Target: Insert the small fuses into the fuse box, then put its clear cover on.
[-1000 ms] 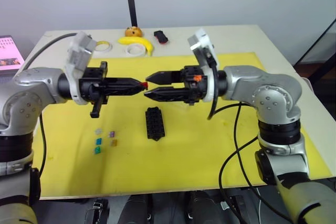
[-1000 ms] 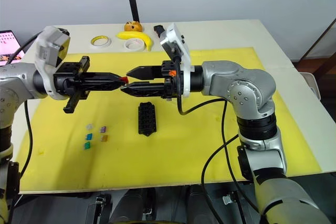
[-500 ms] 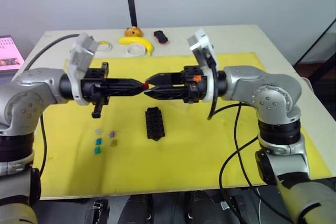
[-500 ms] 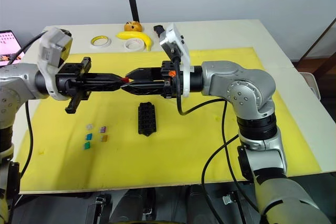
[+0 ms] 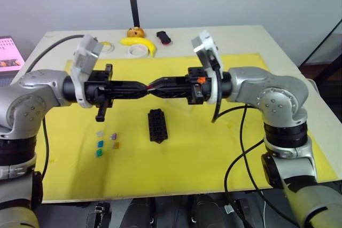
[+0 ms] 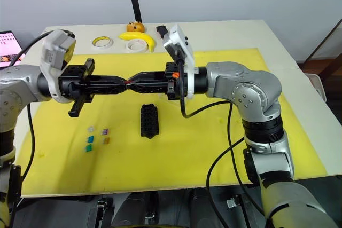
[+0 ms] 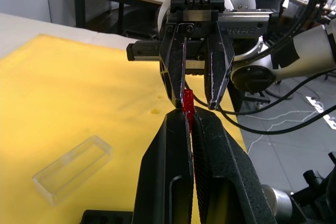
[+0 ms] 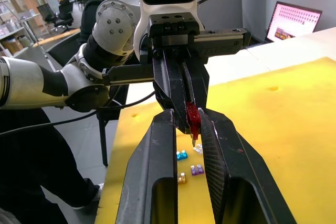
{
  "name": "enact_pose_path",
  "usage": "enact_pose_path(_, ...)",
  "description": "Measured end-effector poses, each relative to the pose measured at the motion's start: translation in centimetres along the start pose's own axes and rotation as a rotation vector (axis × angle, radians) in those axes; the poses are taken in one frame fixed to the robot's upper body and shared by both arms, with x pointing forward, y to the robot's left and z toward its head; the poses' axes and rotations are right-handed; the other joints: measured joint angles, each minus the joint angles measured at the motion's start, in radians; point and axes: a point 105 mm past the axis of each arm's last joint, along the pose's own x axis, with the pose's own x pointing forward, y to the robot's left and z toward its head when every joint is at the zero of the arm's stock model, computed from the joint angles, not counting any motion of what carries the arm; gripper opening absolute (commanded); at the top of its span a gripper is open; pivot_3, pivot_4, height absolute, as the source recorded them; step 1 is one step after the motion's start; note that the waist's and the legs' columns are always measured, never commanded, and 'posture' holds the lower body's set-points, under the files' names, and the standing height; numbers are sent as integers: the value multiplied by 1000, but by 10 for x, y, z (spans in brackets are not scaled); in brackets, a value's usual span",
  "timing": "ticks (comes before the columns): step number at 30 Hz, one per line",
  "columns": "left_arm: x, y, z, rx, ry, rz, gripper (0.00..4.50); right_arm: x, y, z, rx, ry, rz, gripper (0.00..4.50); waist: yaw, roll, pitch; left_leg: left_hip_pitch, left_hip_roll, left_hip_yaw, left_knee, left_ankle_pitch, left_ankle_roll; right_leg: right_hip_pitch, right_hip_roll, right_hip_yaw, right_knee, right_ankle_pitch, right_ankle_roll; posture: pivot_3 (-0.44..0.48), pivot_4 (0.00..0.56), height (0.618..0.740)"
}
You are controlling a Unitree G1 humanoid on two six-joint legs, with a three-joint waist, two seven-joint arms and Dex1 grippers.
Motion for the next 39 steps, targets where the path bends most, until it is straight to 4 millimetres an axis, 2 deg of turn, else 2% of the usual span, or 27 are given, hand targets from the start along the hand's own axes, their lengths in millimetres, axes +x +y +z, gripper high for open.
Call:
enact_pose_path(1, 0, 0, -1, -2, 3, -1, 0, -1, -1, 0, -2, 1, -7, 58, 0, 0, 0, 0, 0, 0, 0, 0, 0, 0, 0, 0, 0, 0, 0, 0, 150, 740)
enact_pose_path(14, 0, 0, -1, -11, 11, 0, 0, -1, -2, -1, -20, 10, -6, 58, 0, 0, 0, 0, 0, 0, 0, 0, 0, 0, 0, 0, 0, 0, 0, 0, 150, 740)
enact_pose_path(16, -2, 0, -5, -41, 54, 9, 685, 1, -1, -5, -22, 31, 2, 0, -1, 0, 0, 0, 0, 0, 0, 0, 0, 0, 0, 0, 0, 0, 0, 0, 150, 740)
enact_pose_path(17, -2, 0, -6, -45, 62, 14, 841, 2, -1, -6, -21, 36, 6, 0, -1, 0, 0, 0, 0, 0, 0, 0, 0, 0, 1, 0, 0, 0, 0, 0, 150, 740)
enact_pose_path(22, -7, 2, -14, -35, 150, 70, 3363, -1, 5, -14, -80, 100, 43, 0, 0, 0, 0, 0, 0, 0, 0, 0, 0, 0, 1, 0, 0, 0, 0, 0, 150, 740)
enact_pose_path(24, -15, -3, -24, -2, 237, 90, 4332, -5, 4, -27, -136, 160, 45, 0, -3, 0, 0, 0, 0, 0, 0, 0, 0, 0, 1, 0, -1, 0, 0, 0, 150, 740)
enact_pose_path(26, -25, -7, -38, 10, 318, 104, 4426, -8, 2, -41, -179, 198, 48, 0, -5, 0, 0, 0, 0, 1, 0, 0, 0, 0, 2, 1, -1, 0, 0, 0, 150, 740)
enact_pose_path(29, -46, -13, -75, -26, 452, 137, 4426, -11, -4, -61, -266, 215, 41, 0, -4, 0, 0, 1, 0, 2, 0, 0, 0, 0, 2, 1, 0, 0, 0, 0, 150, 740)
enact_pose_path(31, -55, -16, -92, -45, 496, 146, 4426, -11, -9, -72, -299, 217, 31, 0, -1, 0, 0, 1, 1, 2, 0, 0, -1, 0, 3, 1, 0, 0, 0, 0, 150, 740)
enact_pose_path(36, -63, -15, -104, 9, 544, 177, 4426, -6, -1, -76, -301, 177, 79, 0, 4, 0, 0, 0, 2, 1, 0, 0, -1, 1, 2, 1, -1, 0, 0, 0, 150, 740)
enact_pose_path(39, -60, -12, -108, 52, 547, 191, 4426, -4, 1, -85, -311, 186, 87, 0, 3, 0, 0, 0, 2, 1, 0, 0, -1, 1, 2, 1, -1, 0, 0, 0, 150, 740)
